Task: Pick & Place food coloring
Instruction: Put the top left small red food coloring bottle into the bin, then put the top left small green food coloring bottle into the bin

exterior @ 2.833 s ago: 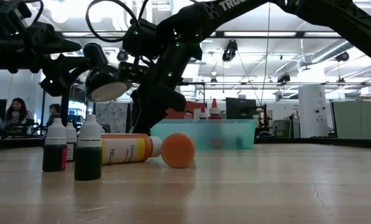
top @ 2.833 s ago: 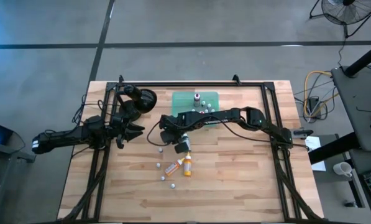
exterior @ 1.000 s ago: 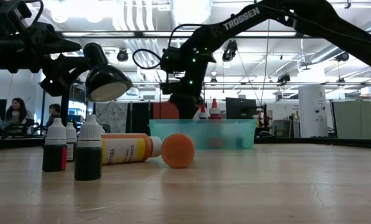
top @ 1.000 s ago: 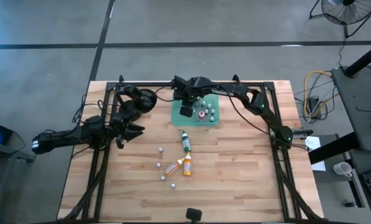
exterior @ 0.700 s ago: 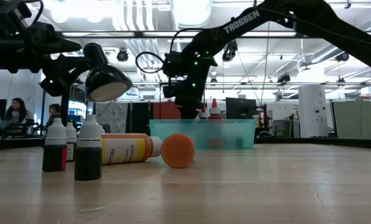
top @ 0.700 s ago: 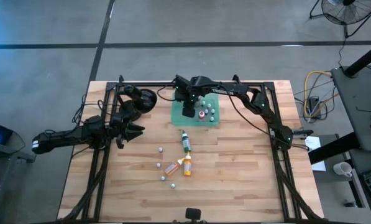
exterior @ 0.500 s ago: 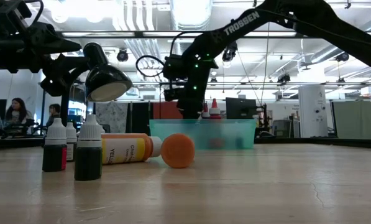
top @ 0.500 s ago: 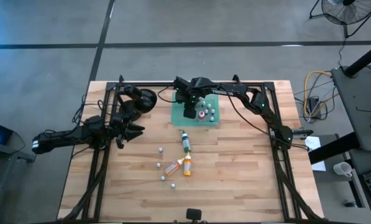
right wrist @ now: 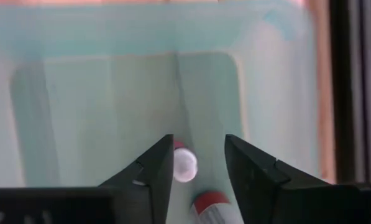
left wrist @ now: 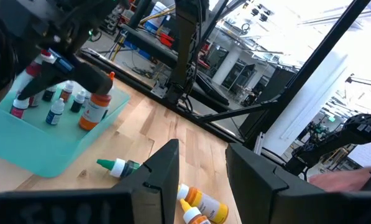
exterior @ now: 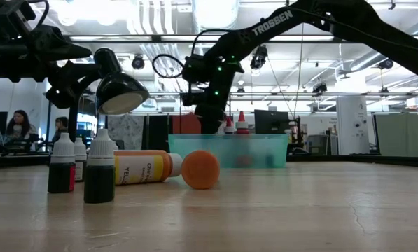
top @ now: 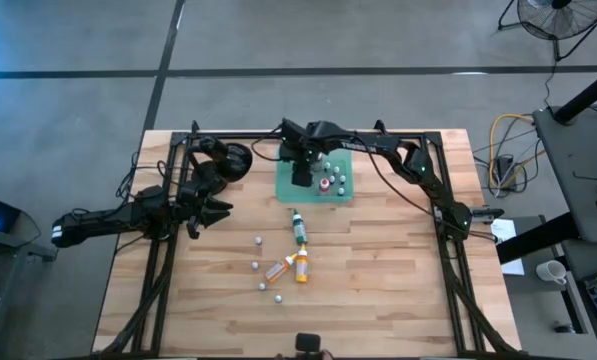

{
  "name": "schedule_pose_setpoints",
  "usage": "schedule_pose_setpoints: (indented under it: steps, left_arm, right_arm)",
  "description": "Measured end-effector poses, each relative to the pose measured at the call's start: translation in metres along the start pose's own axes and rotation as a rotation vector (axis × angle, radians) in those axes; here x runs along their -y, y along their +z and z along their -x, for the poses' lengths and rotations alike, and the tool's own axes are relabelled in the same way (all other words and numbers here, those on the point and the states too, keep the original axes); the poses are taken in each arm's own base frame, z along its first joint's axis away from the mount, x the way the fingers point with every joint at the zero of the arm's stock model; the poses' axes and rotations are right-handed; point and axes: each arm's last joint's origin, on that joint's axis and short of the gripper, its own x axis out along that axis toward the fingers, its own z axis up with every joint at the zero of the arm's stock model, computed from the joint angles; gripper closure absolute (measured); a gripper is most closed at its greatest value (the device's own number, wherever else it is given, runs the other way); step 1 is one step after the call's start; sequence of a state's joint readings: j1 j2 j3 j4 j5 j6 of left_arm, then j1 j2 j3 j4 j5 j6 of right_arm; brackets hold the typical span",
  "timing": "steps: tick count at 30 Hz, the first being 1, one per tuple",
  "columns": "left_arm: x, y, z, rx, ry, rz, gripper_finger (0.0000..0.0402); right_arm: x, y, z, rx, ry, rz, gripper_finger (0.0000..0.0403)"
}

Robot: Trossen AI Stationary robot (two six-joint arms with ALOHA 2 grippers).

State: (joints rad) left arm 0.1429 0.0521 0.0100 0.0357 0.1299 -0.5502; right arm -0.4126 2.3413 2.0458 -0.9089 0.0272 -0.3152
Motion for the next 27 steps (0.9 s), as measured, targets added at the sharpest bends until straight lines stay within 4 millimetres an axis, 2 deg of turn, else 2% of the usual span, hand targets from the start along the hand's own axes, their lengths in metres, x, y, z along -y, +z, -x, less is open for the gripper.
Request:
schedule_pose_setpoints:
  steps: [5,8,14,17,22,27]
  left_arm:
    - [0.0,0.0,0.0,0.0,0.0,0.0,0.0296]
    - [0.0,0.0,0.0,0.0,0.0,0.0,0.0296]
    - [0.0,0.0,0.0,0.0,0.001,0.0,0.0296]
    - [0.0,0.0,0.0,0.001,0.001,0.0,0.0296]
    - [0.0,0.0,0.0,0.001,0.0,0.0,0.0296]
    - [0.0,0.0,0.0,0.0,0.001,0.0,0.0296]
  right_arm:
    - [0.002,0.012,0.015,0.056,-0.011,0.004,0.0241]
    - [-0.008,0.022,0.028,0.115,0.07,0.07,0.0229]
    - [-0.07,0.039,0.041,0.276,0.341,0.53,0.0216]
    - [-0.098,0.043,0.044,0.31,0.377,0.655,0.0217]
    - [-0.129,0.048,0.048,0.274,0.344,0.596,0.0225]
    - [-0.137,0.056,0.068,0.287,0.327,0.459,0.0235]
